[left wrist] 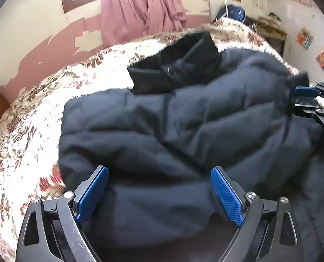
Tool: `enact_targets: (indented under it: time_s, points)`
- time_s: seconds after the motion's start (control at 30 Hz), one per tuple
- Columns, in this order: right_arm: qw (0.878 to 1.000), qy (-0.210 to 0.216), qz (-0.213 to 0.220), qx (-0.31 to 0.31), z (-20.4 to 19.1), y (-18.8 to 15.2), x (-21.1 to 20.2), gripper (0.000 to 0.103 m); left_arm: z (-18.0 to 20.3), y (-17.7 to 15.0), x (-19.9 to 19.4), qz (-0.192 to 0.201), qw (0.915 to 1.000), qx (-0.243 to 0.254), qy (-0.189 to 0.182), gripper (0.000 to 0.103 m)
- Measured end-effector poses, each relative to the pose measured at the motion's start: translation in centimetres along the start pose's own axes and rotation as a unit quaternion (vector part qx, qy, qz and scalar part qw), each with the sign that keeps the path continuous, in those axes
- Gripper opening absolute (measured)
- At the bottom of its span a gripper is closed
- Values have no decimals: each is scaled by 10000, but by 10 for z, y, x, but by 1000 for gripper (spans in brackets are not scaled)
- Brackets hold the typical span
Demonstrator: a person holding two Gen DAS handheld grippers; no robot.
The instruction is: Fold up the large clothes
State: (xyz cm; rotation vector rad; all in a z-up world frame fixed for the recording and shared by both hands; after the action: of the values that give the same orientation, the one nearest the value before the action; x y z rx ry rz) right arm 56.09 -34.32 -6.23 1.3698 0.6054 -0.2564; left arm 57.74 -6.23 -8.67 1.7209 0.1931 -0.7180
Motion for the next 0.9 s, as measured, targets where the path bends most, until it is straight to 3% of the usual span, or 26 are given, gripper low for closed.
enact_targets:
  time_s: [0.1,0.33,0.43,0.53,0.67,0.77,0.8,0.83,0.87,0.9]
  points:
    - [9998,-109,86,128,10,29,3,62,-19,23,-4,199,9990,-382,-100,95]
    - [9940,-310,316,998,30,107,66,62,-62,76,56,108,9931,-1045,518,95]
    - [9930,-346,389,1058,25,133,98,62,-76,89,85,70,9891,-1283,717,95]
    - [9938,-389,400,966,14,148,130,62,-84,102,116,5,9861,-1475,770,95]
    - [9950,-484,257,839,0,148,159,60,-81,109,150,-186,9873,-1274,925,94]
    - [9949,-524,119,857,-4,139,177,51,-78,110,168,-252,9885,-1152,946,93]
    - [9945,-529,102,901,-2,138,181,41,-77,111,173,-237,9888,-1147,930,85]
    - [9937,-548,113,970,-1,136,184,29,-76,111,177,-223,9888,-1160,917,72]
    - [9934,-551,135,998,2,136,182,27,-75,111,179,-218,9885,-1195,899,62]
    - [9933,-533,171,1007,4,134,181,24,-74,110,182,-217,9882,-1277,817,41]
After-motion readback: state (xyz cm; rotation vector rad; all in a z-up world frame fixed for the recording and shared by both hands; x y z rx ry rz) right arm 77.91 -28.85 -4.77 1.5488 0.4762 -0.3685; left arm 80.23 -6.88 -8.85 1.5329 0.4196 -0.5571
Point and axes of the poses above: each gripper's, at about its wrist camera, not at the fingertips, and x roughly the way its jaws point, z to its right, y to its top, the point moved 5 cm from there along x, roughly the way its jaws point, and after that the axes turned 13 degrees about z, right-handed, at the moved point
